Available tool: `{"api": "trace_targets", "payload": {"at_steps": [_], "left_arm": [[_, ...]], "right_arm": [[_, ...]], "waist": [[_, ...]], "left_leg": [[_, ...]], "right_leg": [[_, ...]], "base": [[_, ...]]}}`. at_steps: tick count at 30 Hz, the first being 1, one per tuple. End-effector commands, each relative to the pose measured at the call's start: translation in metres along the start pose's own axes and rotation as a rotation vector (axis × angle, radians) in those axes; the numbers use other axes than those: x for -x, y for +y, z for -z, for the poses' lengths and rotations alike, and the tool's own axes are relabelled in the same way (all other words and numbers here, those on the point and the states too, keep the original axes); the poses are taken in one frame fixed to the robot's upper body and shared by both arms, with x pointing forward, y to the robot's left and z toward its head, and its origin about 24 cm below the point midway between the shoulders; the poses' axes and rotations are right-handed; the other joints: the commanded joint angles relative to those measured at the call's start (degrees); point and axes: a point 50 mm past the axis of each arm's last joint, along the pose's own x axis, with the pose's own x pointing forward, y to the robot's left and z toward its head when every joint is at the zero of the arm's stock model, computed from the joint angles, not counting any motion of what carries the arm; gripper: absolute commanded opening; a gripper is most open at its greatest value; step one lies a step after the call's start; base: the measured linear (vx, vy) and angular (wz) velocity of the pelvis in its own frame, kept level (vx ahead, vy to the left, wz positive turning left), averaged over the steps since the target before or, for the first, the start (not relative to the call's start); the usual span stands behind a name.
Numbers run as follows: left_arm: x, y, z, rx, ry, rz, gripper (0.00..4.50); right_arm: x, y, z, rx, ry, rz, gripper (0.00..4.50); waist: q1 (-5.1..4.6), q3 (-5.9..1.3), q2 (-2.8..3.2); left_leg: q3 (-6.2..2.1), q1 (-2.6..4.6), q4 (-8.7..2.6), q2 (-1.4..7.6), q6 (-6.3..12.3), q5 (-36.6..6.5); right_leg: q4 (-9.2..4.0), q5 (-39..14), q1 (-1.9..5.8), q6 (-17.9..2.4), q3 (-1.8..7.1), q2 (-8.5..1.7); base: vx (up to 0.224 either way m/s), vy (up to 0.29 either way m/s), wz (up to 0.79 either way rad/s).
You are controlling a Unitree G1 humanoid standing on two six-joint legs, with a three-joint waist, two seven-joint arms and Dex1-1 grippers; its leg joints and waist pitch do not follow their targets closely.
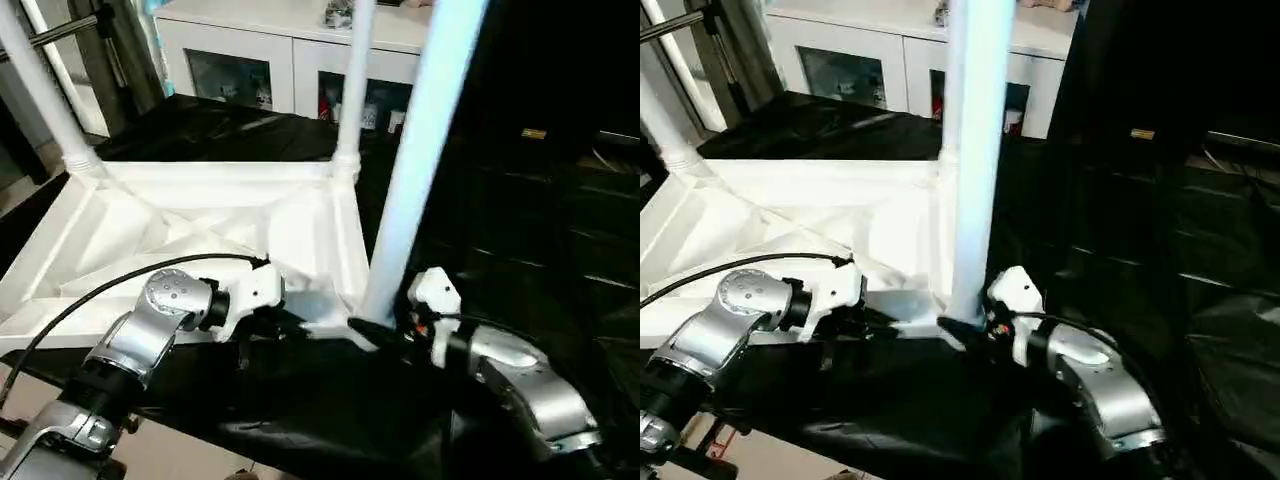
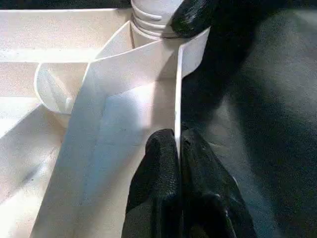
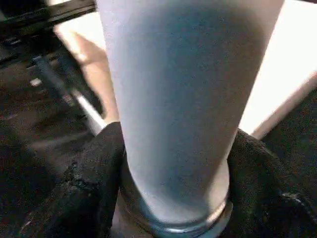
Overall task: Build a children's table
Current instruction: Rotate leg to tighten
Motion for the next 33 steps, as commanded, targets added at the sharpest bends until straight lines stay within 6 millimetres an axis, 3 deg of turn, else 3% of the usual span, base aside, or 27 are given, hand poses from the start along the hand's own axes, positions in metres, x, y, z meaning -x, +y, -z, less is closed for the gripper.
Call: {"api": "trace_targets", "payload": {"at_steps": [1, 5, 9, 10, 12, 14, 15, 20, 24, 29, 30, 33], "left_arm": [[-0.006, 0.008, -0.007, 0.000, -0.026, -0.086, 0.00], [-0.029, 0.017, -0.020, 0.016, -0.027, -0.174, 0.00], [-0.054, 0.021, -0.039, 0.024, -0.080, -0.214, 0.00], [-0.059, 0.020, -0.043, 0.017, -0.096, -0.219, 0.00], [-0.065, 0.021, -0.050, 0.001, -0.121, -0.232, 0.00], [-0.067, 0.021, -0.053, -0.026, -0.137, -0.227, 0.00], [-0.067, 0.020, -0.053, -0.037, -0.137, -0.220, 0.00], [-0.056, 0.015, -0.042, -0.048, -0.117, -0.147, 0.00], [-0.046, 0.007, -0.032, -0.050, -0.115, -0.033, 0.00], [-0.034, -0.004, -0.024, -0.057, -0.108, 0.098, 0.00], [-0.032, -0.005, -0.024, -0.059, -0.106, 0.106, 0.00], [-0.025, -0.008, -0.023, -0.059, -0.113, 0.151, 0.00]], "right_arm": [[-0.007, -0.002, 0.012, -0.037, 0.058, 0.085, 2.68], [-0.031, 0.003, 0.013, -0.093, 0.064, 0.244, 2.67], [-0.053, 0.016, 0.010, -0.077, 0.071, 0.260, 2.67], [-0.056, 0.020, 0.007, -0.093, 0.056, 0.238, 3.02], [-0.060, 0.025, 0.003, -0.137, 0.022, 0.200, 3.37], [-0.060, 0.025, 0.001, -0.107, 0.018, 0.178, 3.37], [-0.059, 0.024, 0.000, -0.090, 0.017, 0.172, 3.58], [-0.040, 0.007, -0.007, -0.021, -0.009, 0.118, 3.58], [-0.017, -0.005, -0.011, 0.028, -0.011, 0.026, 3.58], [0.008, -0.010, -0.016, 0.061, -0.001, -0.127, 3.58], [0.010, -0.010, -0.016, 0.065, 0.004, -0.148, 3.58], [0.023, -0.009, -0.015, 0.087, 0.042, -0.243, 3.58]], "waist": [[0.19, -2.57, -0.31], [0.05, -2.56, -0.03], [0.00, -2.68, -0.16], [0.12, -2.72, -0.53], [0.37, -2.62, -0.27], [0.55, -2.75, -0.13], [0.67, -2.78, -0.04], [0.79, -3.01, -0.12], [1.05, -3.25, -0.39], [1.55, -3.42, -0.49], [1.64, -3.38, -0.33], [1.85, -3.26, -0.38]], "left_leg": [[-0.84, 0.07, -5.09, 2.68, -0.55, -12.0], [-0.85, 0.26, -5.24, 2.60, -1.81, -11.9], [-0.78, 0.26, -5.20, 2.38, -2.06, -11.5], [-0.78, 0.20, -5.19, 2.41, -1.67, -11.5], [-0.84, 0.20, -5.40, 2.57, -0.86, -12.1], [-0.89, 0.40, -5.44, 2.73, -0.86, -12.4], [-0.90, 0.40, -5.47, 2.74, -1.01, -12.3], [-0.85, 0.32, -5.36, 2.77, -0.60, -11.8], [-0.62, -0.08, -4.74, 2.66, 2.05, -7.2], [-0.61, 0.00, -4.51, 3.04, 4.14, -5.5], [-0.47, 0.11, -4.43, 3.08, 4.63, -5.6], [-0.48, 0.10, -4.52, 3.20, 4.52, -6.6]], "right_leg": [[-4.88, -10.7, 1.94, -12.0, 2.04, -3.55], [-4.88, -10.2, 1.81, -11.6, 2.03, -3.48], [-4.92, -8.5, 2.00, -11.3, 2.05, -3.42], [-5.02, -8.8, 2.24, -11.0, 2.10, -3.54], [-5.25, -10.3, 2.17, -10.6, 2.12, -3.61], [-5.33, -10.8, 2.15, -10.4, 2.11, -3.75], [-5.30, -10.4, 2.16, -10.3, 2.13, -3.73], [-5.05, -7.4, 2.41, -10.9, 2.05, -3.71], [-4.48, -0.5, 2.87, -12.3, 1.94, -3.70], [-4.04, 2.0, 3.02, -13.6, 1.85, -3.68], [-4.05, 1.8, 2.62, -14.2, 1.81, -3.66], [-4.16, -0.1, 2.57, -14.6, 1.76, -3.70]], "base": [[0.000, 0.000, 0.00], [0.000, 0.000, 0.00], [0.000, 0.000, 0.00], [0.000, 0.000, 0.00], [0.000, 0.000, 0.00], [0.000, 0.000, 0.00], [0.000, 0.000, 0.00], [0.000, 0.000, 0.00], [0.000, 0.000, 0.00], [0.000, 0.000, 0.00], [0.000, 0.000, 0.00], [0.000, 0.000, 0.00]]}}
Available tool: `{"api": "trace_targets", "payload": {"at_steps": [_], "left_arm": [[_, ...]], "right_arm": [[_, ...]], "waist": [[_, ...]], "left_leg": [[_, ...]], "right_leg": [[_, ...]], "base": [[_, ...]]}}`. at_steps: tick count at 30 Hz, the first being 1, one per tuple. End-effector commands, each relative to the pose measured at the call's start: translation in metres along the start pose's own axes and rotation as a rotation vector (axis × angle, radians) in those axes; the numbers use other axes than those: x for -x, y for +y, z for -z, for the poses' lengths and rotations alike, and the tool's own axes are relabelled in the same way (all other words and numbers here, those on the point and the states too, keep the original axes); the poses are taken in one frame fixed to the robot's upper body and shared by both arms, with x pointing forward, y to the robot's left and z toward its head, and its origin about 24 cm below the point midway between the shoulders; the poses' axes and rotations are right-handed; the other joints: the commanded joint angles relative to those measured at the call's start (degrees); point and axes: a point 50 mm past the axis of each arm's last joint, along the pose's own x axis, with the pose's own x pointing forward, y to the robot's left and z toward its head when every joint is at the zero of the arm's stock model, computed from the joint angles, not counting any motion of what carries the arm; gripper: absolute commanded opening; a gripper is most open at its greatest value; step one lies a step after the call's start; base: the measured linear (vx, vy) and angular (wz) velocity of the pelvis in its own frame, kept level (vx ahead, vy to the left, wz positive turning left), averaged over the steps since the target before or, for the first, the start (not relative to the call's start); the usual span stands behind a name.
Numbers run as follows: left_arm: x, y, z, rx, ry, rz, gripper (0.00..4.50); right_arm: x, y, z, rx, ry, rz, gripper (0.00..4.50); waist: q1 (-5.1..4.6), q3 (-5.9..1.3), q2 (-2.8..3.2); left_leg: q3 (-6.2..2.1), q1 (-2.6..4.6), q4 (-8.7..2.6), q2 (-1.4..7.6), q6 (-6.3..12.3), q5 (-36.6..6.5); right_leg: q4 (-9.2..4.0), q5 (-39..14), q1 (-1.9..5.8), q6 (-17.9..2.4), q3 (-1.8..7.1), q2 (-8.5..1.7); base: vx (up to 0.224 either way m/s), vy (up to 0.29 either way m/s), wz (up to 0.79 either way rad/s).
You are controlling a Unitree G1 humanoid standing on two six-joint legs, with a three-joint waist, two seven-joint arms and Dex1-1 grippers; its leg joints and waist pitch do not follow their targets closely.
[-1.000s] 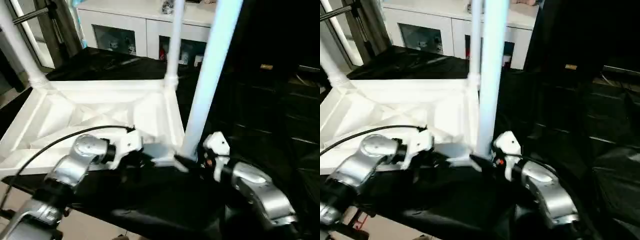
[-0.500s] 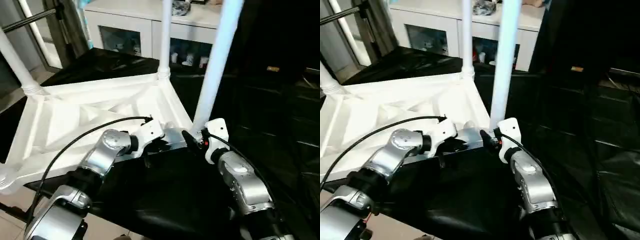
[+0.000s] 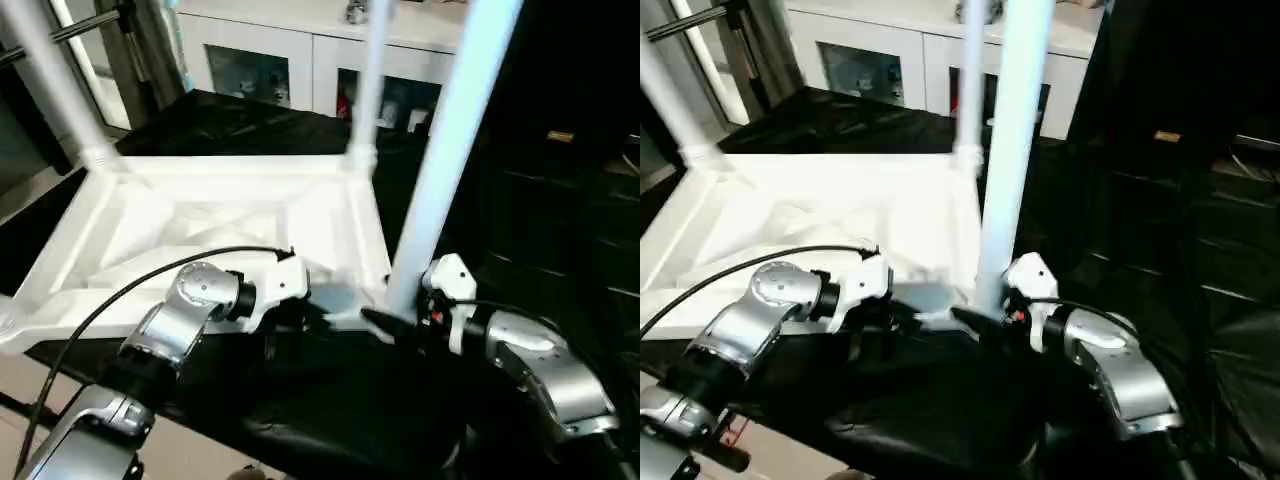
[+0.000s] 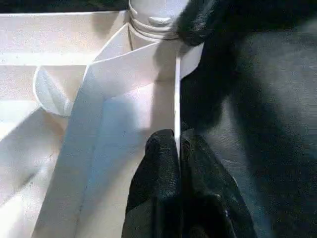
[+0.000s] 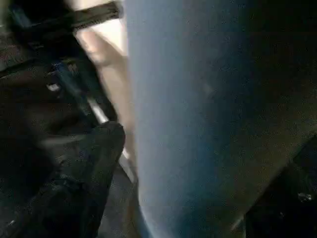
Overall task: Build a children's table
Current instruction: Rotate leg to tighten
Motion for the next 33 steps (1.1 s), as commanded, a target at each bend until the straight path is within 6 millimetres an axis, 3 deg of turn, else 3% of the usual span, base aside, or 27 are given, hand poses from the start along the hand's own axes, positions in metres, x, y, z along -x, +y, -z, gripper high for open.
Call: {"api": "trace_targets", "payload": {"at_steps": [1, 6, 11, 14, 19, 21, 23, 25, 26, 31, 33], "left_arm": [[-0.006, -0.007, -0.009, -0.017, -0.085, 0.066, 0.00], [-0.001, -0.007, -0.008, -0.017, -0.080, 0.071, 0.00], [0.003, -0.007, -0.005, -0.003, -0.074, 0.059, 0.00], [0.003, -0.007, -0.004, 0.000, -0.075, 0.045, 0.00], [-0.001, 0.000, -0.003, 0.021, -0.065, -0.054, 0.00], [-0.002, 0.001, -0.003, 0.023, -0.062, -0.066, 0.00], [-0.007, 0.009, -0.004, 0.047, -0.049, -0.133, 0.00], [-0.013, 0.015, -0.006, 0.071, -0.047, -0.186, 0.00], [-0.020, 0.021, -0.010, 0.090, -0.050, -0.236, 0.00], [-0.039, 0.033, -0.021, 0.107, -0.033, -0.349, 0.00], [-0.046, 0.036, -0.026, 0.112, -0.040, -0.370, 0.00]], "right_arm": [[0.002, 0.006, -0.002, 0.006, 0.007, -0.086, 3.58], [0.007, 0.008, 0.000, 0.011, 0.034, -0.132, 3.02], [0.004, 0.009, 0.000, -0.008, 0.028, -0.144, 2.48], [0.002, 0.012, 0.002, -0.012, 0.031, -0.150, 2.39], [-0.009, 0.018, 0.012, -0.067, 0.039, -0.058, 2.09], [-0.010, 0.017, 0.013, -0.073, 0.042, -0.037, 2.08], [-0.023, 0.011, 0.023, -0.124, 0.055, 0.137, 2.03], [-0.032, 0.008, 0.028, -0.160, 0.059, 0.239, 2.02], [-0.041, 0.006, 0.031, -0.203, 0.066, 0.327, 2.02], [-0.068, 0.006, 0.024, -0.248, 0.053, 0.447, 2.01], [-0.078, 0.008, 0.020, -0.240, 0.050, 0.452, 2.01]], "waist": [[0.01, -3.08, -0.83], [0.25, -3.05, -1.02], [0.26, -3.24, -1.09], [0.27, -3.22, -1.10], [0.19, -3.13, -1.18], [-0.07, -2.91, -1.08], [-0.38, -2.82, -1.08], [-0.92, -2.36, -0.88], [-1.26, -2.34, -0.82], [-1.73, -2.44, -0.51], [-1.80, -2.66, -0.66]], "left_leg": [[-0.69, 0.13, -4.01, 3.17, 4.31, -7.0], [-0.64, 0.17, -3.98, 3.07, 3.74, -7.2], [-0.62, 0.11, -3.80, 2.97, 4.12, -5.5], [-0.59, 0.09, -3.75, 2.95, 4.31, -5.2], [-0.61, 0.04, -3.85, 2.92, 3.80, -6.0], [-0.70, 0.20, -4.25, 2.89, 2.12, -8.4], [-0.69, 0.25, -4.43, 2.85, 1.45, -9.5], [-0.85, 0.34, -5.00, 2.70, -0.71, -13.5], [-1.21, 0.86, -5.32, 2.71, -2.55, -16.9], [-1.23, 0.84, -5.43, 2.69, -2.66, -17.1], [-1.25, 0.78, -5.37, 2.62, -2.65, -16.1]], "right_leg": [[-3.61, -0.5, 2.71, -14.6, 1.89, -3.71], [-3.84, -3.6, 2.60, -14.1, 1.93, -3.78], [-3.50, -1.2, 2.58, -14.3, 1.84, -3.64], [-3.45, -0.6, 2.57, -14.3, 1.81, -3.61], [-3.67, -2.7, 2.56, -13.9, 1.86, -3.68], [-4.17, -7.3, 2.41, -12.8, 1.86, -3.65], [-4.37, -9.2, 2.22, -12.3, 1.91, -3.60], [-5.09, -16.9, 1.90, -10.8, 1.91, -3.77], [-5.55, -23.2, 1.70, -9.0, 1.95, -3.94], [-5.79, -20.4, 1.57, -8.7, 2.25, -3.86], [-5.64, -18.6, 1.83, -9.0, 2.20, -3.81]], "base": [[0.000, 0.000, 0.00], [0.000, 0.000, 0.00], [0.000, 0.000, 0.00], [0.000, 0.000, 0.00], [0.000, 0.000, 0.00], [0.000, 0.000, 0.00], [0.000, 0.000, 0.00], [0.000, 0.000, 0.00], [0.000, 0.000, 0.00], [0.000, 0.000, 0.00], [0.000, 0.000, 0.00]]}}
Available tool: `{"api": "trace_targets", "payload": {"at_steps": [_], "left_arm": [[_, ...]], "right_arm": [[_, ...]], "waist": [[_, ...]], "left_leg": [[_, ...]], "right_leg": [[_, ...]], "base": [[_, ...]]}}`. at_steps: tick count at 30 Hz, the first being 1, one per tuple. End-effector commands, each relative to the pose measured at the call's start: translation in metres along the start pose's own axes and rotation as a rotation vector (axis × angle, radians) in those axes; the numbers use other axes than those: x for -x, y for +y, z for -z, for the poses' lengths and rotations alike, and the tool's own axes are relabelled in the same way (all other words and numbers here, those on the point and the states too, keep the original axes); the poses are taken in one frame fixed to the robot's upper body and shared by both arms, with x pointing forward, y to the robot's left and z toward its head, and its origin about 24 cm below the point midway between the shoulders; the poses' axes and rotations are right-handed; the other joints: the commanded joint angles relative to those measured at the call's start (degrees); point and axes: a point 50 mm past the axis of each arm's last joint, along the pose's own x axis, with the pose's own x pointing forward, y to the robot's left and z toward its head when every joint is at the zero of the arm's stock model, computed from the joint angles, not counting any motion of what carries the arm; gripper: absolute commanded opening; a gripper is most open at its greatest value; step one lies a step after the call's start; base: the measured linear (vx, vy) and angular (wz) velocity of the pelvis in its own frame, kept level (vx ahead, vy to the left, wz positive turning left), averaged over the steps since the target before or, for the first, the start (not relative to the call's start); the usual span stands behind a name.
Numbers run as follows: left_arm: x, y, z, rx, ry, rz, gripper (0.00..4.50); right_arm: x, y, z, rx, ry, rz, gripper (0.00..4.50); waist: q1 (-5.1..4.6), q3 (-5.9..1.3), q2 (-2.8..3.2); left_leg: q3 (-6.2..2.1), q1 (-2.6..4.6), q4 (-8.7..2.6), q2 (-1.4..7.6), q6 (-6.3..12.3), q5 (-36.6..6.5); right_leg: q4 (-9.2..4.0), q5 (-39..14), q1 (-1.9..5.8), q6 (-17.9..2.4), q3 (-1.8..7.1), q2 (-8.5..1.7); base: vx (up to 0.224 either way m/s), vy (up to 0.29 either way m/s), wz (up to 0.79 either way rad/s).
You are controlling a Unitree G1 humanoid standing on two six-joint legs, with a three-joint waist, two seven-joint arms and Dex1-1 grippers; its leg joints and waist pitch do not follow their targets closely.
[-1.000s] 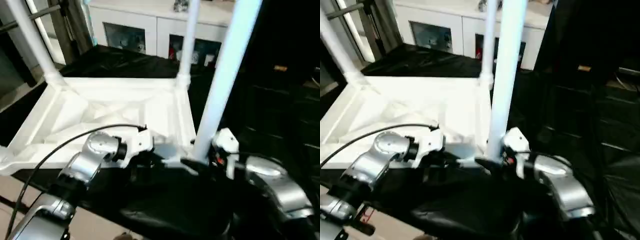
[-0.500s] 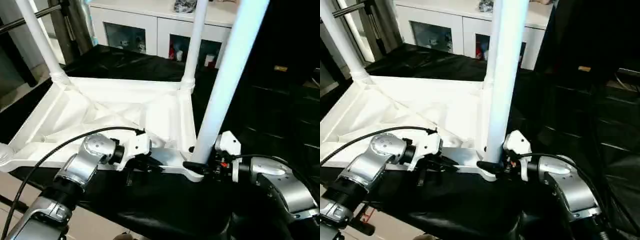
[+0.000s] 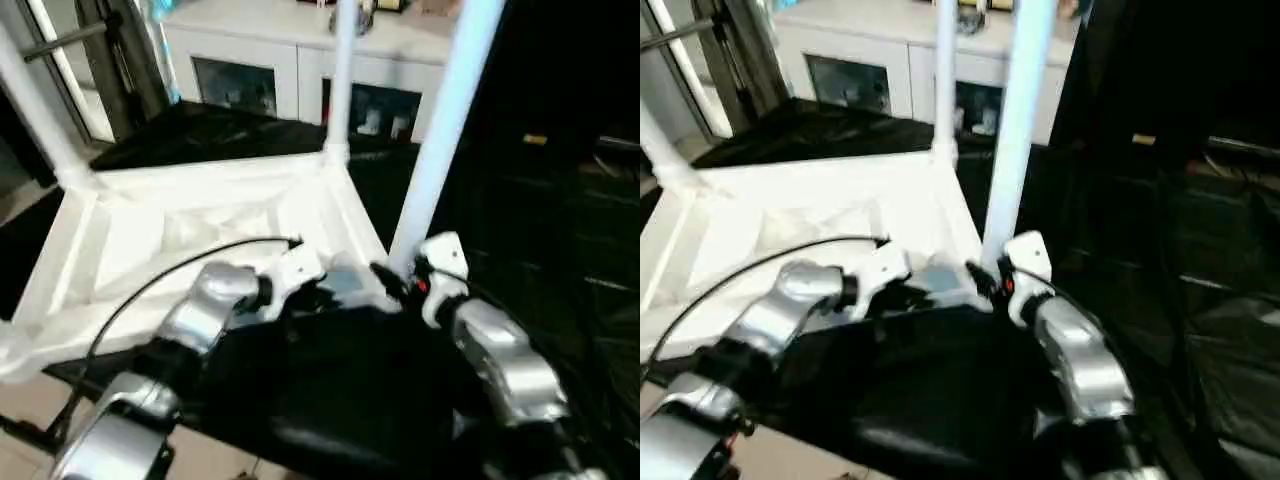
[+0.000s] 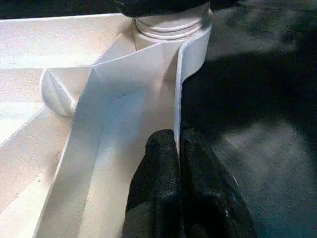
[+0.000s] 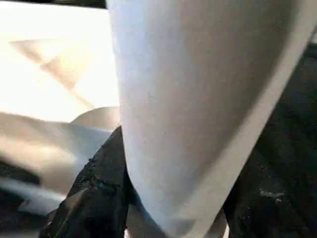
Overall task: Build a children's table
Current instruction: Rotate leg to tighten
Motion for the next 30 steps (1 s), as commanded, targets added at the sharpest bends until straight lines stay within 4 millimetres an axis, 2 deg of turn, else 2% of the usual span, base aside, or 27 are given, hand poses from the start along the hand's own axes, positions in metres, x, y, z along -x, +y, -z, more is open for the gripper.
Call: {"api": "trace_targets", "payload": {"at_steps": [1, 3, 4, 5, 6, 8, 9, 11, 14, 15, 21, 22, 25, 29, 30], "left_arm": [[-0.014, 0.003, -0.020, 0.012, -0.076, -0.101, 0.00], [-0.017, 0.002, -0.023, 0.007, -0.085, -0.102, 0.00], [-0.018, 0.002, -0.025, 0.005, -0.093, -0.097, 0.00], [-0.019, 0.001, -0.027, 0.000, -0.103, -0.089, 0.00], [-0.019, 0.000, -0.028, -0.006, -0.115, -0.073, 0.00], [-0.014, -0.002, -0.026, -0.028, -0.126, -0.030, 0.00], [-0.014, -0.002, -0.026, -0.028, -0.126, -0.030, 0.00], [-0.011, -0.004, -0.023, -0.044, -0.132, 0.006, 0.00], [-0.006, -0.007, -0.019, -0.057, -0.133, 0.057, 0.00], [0.000, -0.009, -0.012, -0.076, -0.117, 0.090, 0.00], [0.012, -0.011, -0.009, -0.090, -0.136, 0.176, 0.00], [0.014, -0.012, -0.009, -0.089, -0.143, 0.197, 0.00], [0.019, -0.013, -0.009, -0.091, -0.151, 0.241, 0.00], [0.027, -0.015, -0.007, -0.103, -0.144, 0.293, 0.00], [0.029, -0.015, -0.006, -0.105, -0.141, 0.307, 0.00]], "right_arm": [[-0.008, 0.041, 0.028, -0.030, 0.131, -0.140, 2.01], [-0.010, 0.044, 0.026, -0.031, 0.122, -0.153, 2.01], [-0.012, 0.047, 0.024, -0.046, 0.113, -0.163, 2.56], [-0.012, 0.048, 0.022, -0.075, 0.099, -0.190, 2.56], [-0.011, 0.048, 0.018, -0.102, 0.077, -0.223, 2.76], [-0.008, 0.041, 0.014, -0.040, 0.059, -0.245, 2.87], [-0.008, 0.041, 0.014, -0.040, 0.059, -0.245, 3.09], [-0.003, 0.035, 0.013, -0.013, 0.051, -0.275, 3.09], [0.004, 0.028, 0.011, 0.022, 0.041, -0.340, 3.09], [0.014, 0.020, 0.009, 0.076, 0.039, -0.413, 3.09], [0.030, 0.002, 0.010, 0.149, 0.079, -0.540, 3.09], [0.031, 0.000, 0.009, 0.151, 0.083, -0.553, 3.09], [0.036, -0.004, 0.007, 0.154, 0.093, -0.588, 3.09], [0.043, -0.010, 0.008, 0.178, 0.130, -0.646, 3.09], [0.045, -0.012, 0.009, 0.193, 0.146, -0.662, 2.85]], "waist": [[0.16, -2.46, -0.42], [0.26, -2.50, -0.45], [0.22, -2.52, -0.40], [0.25, -2.54, -0.40], [0.31, -2.59, -0.35], [0.33, -2.63, -0.28], [0.33, -2.63, -0.28], [0.36, -2.63, -0.16], [0.57, -2.84, -0.25], [0.67, -2.98, -0.29], [0.81, -3.13, -0.41], [0.84, -3.12, -0.34], [1.01, -3.22, -0.32], [1.49, -3.23, -0.14], [1.46, -3.18, -0.12]], "left_leg": [[-1.21, 0.20, -5.25, 2.73, -1.92, -15.4], [-1.16, 0.00, -5.17, 2.70, -1.23, -14.3], [-1.09, -0.11, -5.12, 2.65, -0.74, -13.7], [-1.11, -0.11, -5.10, 2.63, -0.58, -13.6], [-1.05, -0.06, -5.04, 2.63, -0.31, -13.6], [-1.13, -0.24, -5.10, 2.73, 0.00, -13.4], [-1.13, -0.24, -5.10, 2.73, 0.00, -13.4], [-1.10, -0.20, -5.09, 2.76, 0.26, -13.3], [-1.05, -0.33, -4.91, 2.92, 1.29, -11.6], [-0.97, -0.38, -4.69, 2.83, 2.27, -9.6], [-0.74, -0.31, -4.37, 2.90, 4.17, -7.0], [-0.67, -0.30, -4.28, 3.00, 4.91, -6.4], [-0.62, -0.34, -4.16, 3.08, 5.58, -5.3], [-0.61, -0.24, -4.15, 3.21, 5.37, -5.9], [-0.57, -0.31, -4.14, 3.17, 5.29, -5.9]], "right_leg": [[-5.48, -16.3, 1.22, -9.6, 2.17, -3.81], [-5.27, -13.7, 1.51, -10.1, 2.12, -3.78], [-5.21, -12.9, 1.55, -10.2, 2.11, -3.77], [-5.23, -12.9, 1.59, -10.2, 2.08, -3.78], [-5.26, -12.9, 1.57, -10.2, 2.09, -3.77], [-5.17, -12.7, 1.72, -10.2, 2.02, -3.80], [-5.17, -12.7, 1.72, -10.2, 2.02, -3.80], [-5.21, -12.5, 1.64, -10.4, 2.05, -3.80], [-4.94, -9.0, 2.05, -10.8, 1.98, -3.88], [-4.71, -5.9, 2.27, -11.4, 1.84, -3.73], [-4.27, -1.4, 2.39, -13.6, 1.64, -3.74], [-4.15, 0.0, 2.32, -14.5, 1.64, -3.77], [-3.90, 1.3, 2.34, -15.4, 1.57, -3.71], [-3.82, 0.8, 2.27, -15.5, 1.46, -3.67], [-3.82, 0.9, 2.23, -15.6, 1.47, -3.64]], "base": [[0.000, 0.000, 0.00], [0.000, 0.000, 0.00], [0.000, 0.000, 0.00], [0.000, 0.000, 0.00], [0.000, 0.000, 0.00], [0.000, 0.000, 0.00], [0.000, 0.000, 0.00], [0.000, 0.000, 0.00], [0.000, 0.000, 0.00], [0.000, 0.000, 0.00], [0.000, 0.000, 0.00], [0.000, 0.000, 0.00], [0.000, 0.000, 0.00], [0.000, 0.000, 0.00], [0.000, 0.000, 0.00]]}}
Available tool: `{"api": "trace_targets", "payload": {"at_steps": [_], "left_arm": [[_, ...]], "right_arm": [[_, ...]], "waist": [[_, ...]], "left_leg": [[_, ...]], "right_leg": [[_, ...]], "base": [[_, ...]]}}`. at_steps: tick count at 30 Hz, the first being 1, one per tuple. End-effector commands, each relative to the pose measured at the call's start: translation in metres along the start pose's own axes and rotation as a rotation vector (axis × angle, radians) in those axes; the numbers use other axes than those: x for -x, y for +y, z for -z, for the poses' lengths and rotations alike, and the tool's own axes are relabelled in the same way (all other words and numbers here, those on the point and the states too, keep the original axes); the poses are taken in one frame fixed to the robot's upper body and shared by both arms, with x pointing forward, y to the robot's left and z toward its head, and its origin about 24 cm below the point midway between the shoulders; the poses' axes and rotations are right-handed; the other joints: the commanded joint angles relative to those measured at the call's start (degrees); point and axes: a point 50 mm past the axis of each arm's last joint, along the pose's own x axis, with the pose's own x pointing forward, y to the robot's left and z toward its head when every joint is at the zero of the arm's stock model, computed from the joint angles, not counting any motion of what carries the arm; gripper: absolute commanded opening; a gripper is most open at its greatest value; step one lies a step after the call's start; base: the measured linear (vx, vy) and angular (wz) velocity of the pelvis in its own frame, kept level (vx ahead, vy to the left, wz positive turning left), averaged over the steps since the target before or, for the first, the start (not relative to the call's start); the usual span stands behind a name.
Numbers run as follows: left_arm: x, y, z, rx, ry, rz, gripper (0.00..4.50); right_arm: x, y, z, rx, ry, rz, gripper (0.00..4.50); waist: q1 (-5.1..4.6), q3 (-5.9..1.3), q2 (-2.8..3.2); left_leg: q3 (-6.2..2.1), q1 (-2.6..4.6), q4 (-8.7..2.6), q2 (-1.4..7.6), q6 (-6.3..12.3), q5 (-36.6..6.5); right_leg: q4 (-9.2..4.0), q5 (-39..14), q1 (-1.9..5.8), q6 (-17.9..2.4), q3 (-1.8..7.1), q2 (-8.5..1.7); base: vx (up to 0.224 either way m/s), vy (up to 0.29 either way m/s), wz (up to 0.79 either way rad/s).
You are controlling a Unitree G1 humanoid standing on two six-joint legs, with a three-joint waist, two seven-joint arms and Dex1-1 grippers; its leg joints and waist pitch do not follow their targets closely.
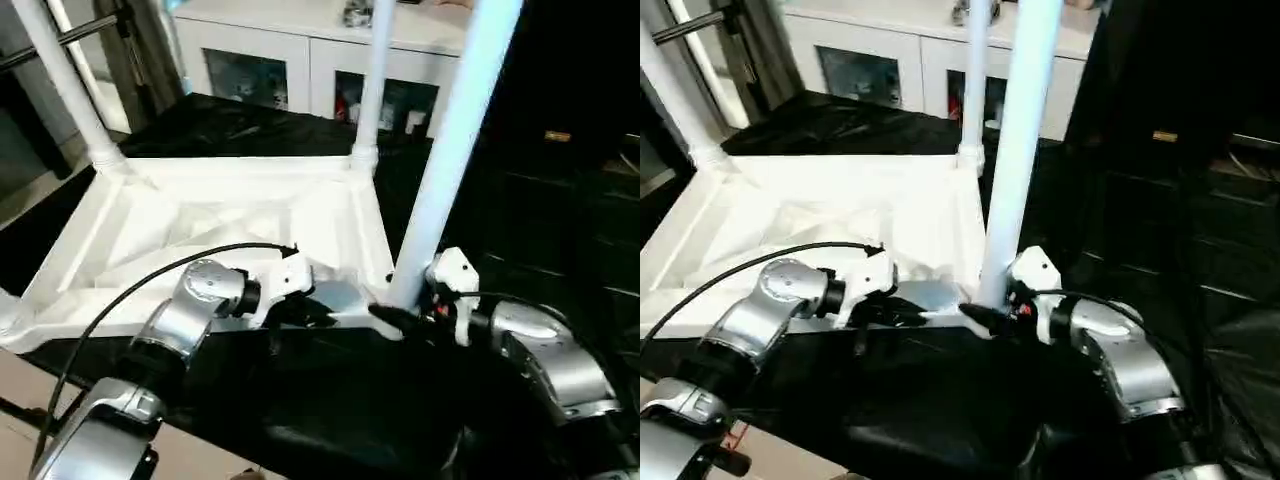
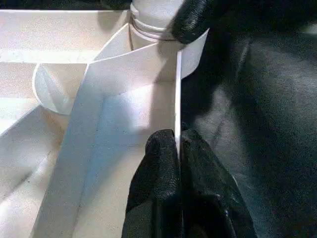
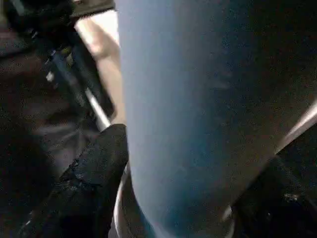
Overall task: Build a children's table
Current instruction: Rotate leg to tighten
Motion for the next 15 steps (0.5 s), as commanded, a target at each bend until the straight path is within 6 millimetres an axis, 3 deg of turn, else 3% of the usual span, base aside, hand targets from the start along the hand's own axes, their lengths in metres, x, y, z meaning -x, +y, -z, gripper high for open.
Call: {"api": "trace_targets", "payload": {"at_steps": [1, 15], "left_arm": [[-0.004, -0.003, -0.016, -0.043, -0.103, 0.046, 0.00], [-0.001, -0.005, -0.010, -0.022, -0.083, 0.037, 0.00]], "right_arm": [[-0.002, 0.008, 0.007, -0.015, 0.038, -0.073, 2.77], [-0.004, 0.022, 0.015, -0.055, 0.041, -0.118, 2.53]], "waist": [[0.15, -2.96, -0.85], [0.31, -2.96, -0.85]], "left_leg": [[-0.60, 0.01, -3.46, 3.09, 5.06, -6.0], [-0.57, 0.00, -3.39, 3.07, 4.96, -5.9]], "right_leg": [[-3.20, 0.9, 2.69, -15.3, 1.72, -3.75], [-3.22, 0.6, 2.56, -15.4, 1.66, -3.68]], "base": [[0.000, 0.000, 0.00], [0.000, 0.000, 0.00]]}}
